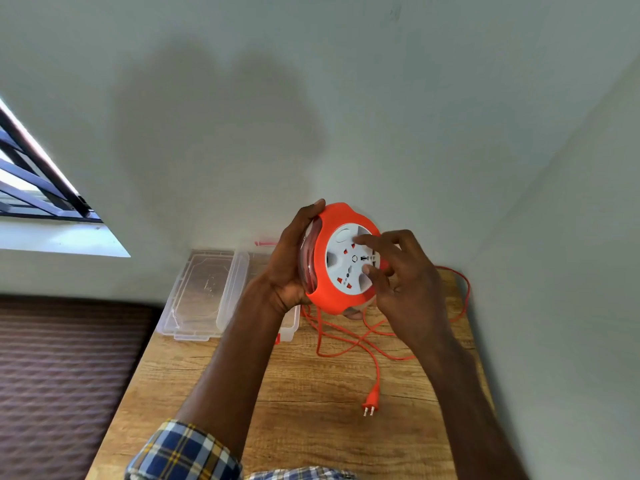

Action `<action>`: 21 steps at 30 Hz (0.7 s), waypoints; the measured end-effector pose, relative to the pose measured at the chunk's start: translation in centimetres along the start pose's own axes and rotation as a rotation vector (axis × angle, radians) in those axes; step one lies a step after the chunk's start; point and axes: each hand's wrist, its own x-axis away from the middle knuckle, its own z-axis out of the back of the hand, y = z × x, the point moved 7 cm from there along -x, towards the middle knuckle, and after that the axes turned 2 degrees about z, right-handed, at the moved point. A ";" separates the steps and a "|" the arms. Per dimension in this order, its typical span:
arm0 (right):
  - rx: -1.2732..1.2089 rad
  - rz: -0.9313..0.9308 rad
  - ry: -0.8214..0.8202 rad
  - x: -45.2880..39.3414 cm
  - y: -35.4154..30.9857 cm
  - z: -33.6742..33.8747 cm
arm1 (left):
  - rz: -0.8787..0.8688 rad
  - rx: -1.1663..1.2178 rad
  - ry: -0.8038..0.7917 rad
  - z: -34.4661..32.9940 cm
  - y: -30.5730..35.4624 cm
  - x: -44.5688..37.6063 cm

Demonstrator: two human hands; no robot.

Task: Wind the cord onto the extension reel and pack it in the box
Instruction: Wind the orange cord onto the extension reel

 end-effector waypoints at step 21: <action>-0.071 -0.265 0.141 1.5 -0.5 -0.7 | 0.094 -0.058 -0.006 0.0 -0.4 0.4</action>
